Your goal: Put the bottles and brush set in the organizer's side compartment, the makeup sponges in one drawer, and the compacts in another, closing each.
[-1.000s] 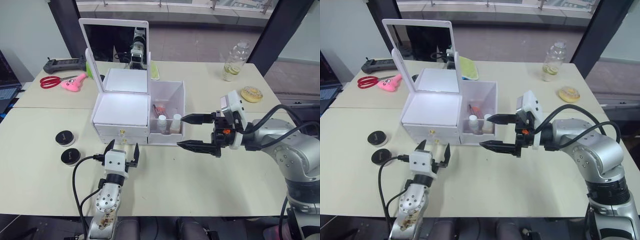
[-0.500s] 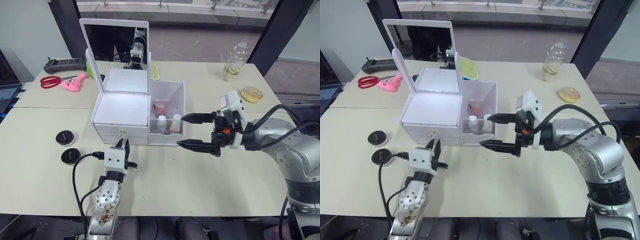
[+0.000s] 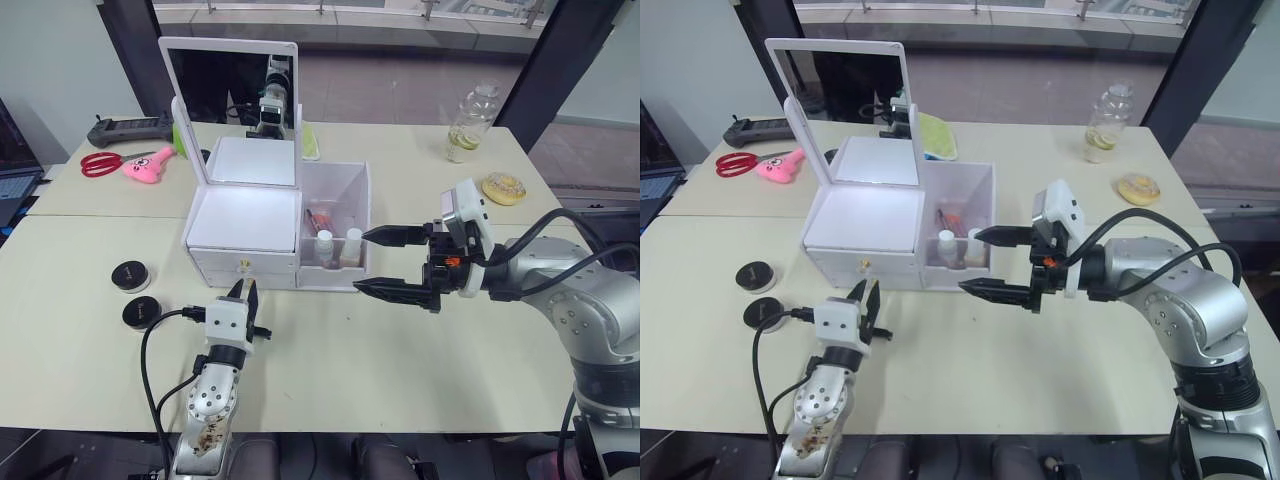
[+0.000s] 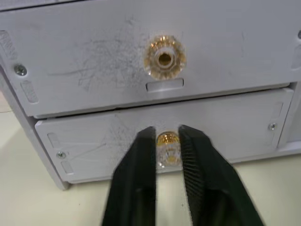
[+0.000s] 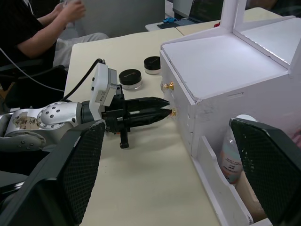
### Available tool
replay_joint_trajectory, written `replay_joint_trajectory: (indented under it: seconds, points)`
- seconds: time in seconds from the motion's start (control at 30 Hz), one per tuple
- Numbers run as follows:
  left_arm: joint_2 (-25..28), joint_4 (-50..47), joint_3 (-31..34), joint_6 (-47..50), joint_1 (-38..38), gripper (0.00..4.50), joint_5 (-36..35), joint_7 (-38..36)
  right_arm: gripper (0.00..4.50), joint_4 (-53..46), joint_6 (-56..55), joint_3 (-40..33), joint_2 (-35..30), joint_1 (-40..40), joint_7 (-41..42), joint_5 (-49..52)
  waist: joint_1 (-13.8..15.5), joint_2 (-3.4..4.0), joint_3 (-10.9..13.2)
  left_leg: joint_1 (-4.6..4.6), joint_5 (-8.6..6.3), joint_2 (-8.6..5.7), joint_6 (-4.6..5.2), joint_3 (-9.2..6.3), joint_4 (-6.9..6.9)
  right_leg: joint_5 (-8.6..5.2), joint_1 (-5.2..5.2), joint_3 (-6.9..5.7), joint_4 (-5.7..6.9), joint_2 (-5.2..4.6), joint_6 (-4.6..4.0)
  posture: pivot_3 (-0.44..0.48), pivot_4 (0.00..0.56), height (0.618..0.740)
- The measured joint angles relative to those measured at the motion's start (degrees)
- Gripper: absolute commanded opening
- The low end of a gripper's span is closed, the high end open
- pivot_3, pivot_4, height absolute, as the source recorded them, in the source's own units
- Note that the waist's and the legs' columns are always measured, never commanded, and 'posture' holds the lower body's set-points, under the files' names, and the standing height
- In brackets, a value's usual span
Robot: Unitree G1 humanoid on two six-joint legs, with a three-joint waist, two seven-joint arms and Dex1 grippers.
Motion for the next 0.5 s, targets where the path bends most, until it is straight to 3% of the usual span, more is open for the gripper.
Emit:
replay_joint_trajectory:
  seconds: [0.1,0.5]
  points:
    - [-0.02,-0.13,0.02,0.68,1.29,2.74,0.00,0.05,4.50,0.00,0.00,0.00,0.00,0.00,-0.02,0.00,0.02,0.00,0.00,0.00,0.00,0.00,0.00,0.00,-0.03,0.00,-0.02,-0.01,-0.02,0.00,0.00,0.000,0.150,0.740]
    - [-0.02,2.20,-0.06,1.09,-2.03,2.74,0.02,0.00,4.50,-0.03,0.02,0.00,-0.03,0.00,-0.30,0.00,-0.01,0.00,0.01,-0.01,0.00,0.00,0.00,0.01,-0.05,0.00,-0.02,0.00,-0.06,0.00,0.00,0.000,0.150,0.740]
